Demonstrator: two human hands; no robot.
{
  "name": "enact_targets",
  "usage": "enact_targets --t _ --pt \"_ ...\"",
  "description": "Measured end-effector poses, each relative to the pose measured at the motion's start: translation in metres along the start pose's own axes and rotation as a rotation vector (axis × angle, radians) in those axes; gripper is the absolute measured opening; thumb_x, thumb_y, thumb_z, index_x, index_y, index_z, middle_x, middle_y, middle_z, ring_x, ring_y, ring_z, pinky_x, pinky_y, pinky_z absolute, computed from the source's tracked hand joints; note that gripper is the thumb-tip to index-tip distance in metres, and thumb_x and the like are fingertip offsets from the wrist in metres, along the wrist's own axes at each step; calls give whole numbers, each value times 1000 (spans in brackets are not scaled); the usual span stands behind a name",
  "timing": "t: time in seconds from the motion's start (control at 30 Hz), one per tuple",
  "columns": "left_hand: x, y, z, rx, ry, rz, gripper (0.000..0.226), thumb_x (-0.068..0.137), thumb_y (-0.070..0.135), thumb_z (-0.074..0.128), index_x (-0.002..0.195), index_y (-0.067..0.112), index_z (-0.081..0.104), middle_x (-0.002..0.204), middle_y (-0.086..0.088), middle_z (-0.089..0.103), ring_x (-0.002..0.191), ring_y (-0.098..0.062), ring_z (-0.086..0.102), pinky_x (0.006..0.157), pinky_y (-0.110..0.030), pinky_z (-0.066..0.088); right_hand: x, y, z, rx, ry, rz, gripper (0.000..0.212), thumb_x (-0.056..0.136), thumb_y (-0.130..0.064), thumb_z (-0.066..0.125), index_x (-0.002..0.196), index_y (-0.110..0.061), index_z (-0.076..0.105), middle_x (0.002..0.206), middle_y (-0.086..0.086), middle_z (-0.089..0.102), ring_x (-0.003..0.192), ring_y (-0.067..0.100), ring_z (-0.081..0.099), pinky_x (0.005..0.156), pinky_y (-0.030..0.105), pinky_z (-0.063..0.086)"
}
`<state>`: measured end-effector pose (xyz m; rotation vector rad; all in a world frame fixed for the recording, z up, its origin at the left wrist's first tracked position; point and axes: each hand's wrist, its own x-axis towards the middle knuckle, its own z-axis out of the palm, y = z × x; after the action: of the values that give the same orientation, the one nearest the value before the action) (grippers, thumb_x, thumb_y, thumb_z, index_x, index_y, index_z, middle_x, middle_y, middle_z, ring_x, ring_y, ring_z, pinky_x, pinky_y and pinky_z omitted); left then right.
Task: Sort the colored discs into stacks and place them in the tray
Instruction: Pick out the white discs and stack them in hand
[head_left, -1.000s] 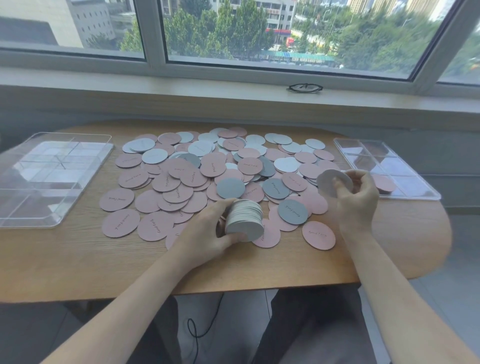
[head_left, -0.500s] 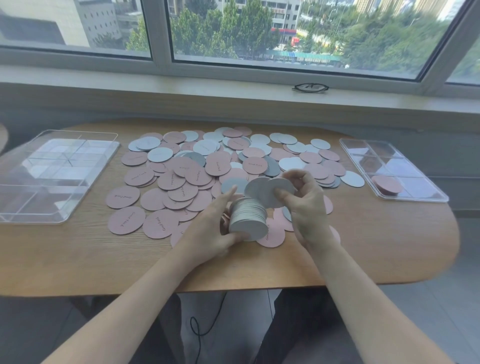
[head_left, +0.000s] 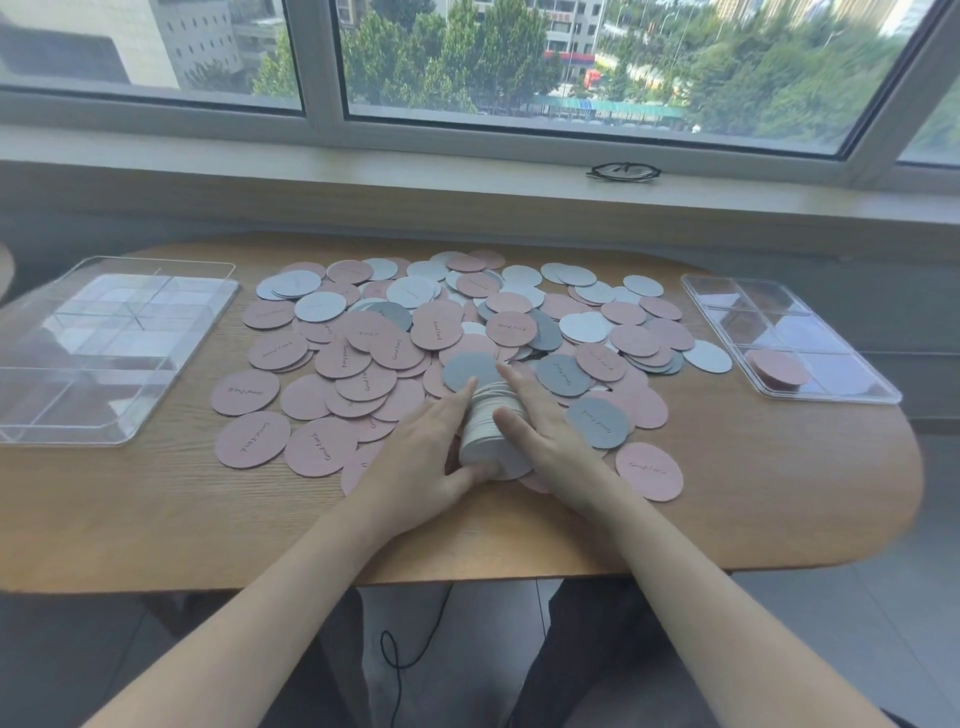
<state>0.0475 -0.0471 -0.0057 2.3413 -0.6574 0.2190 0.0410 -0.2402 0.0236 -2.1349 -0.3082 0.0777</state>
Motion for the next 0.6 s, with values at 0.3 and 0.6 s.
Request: enact_targets --t 0.3,0.6 --pt "0 2 3 110 -59 36 90 93 61 50 160 23 3 154 6 32 136 -12 28 116 -33 22 4 7 -2 -333 -58 -145 96 82 -83 30 158 -30 5 161 -3 24 148 14 20 119 38 19" --pt "2 -4 2 -9 -25 10 77 83 62 59 149 35 30 127 14 54 110 -7 48 99 -32 39 10 53 -72 -214 381 -13 48 95 -48 55 132 -17 56 128 -6 58 122 10 52 104 34 41"
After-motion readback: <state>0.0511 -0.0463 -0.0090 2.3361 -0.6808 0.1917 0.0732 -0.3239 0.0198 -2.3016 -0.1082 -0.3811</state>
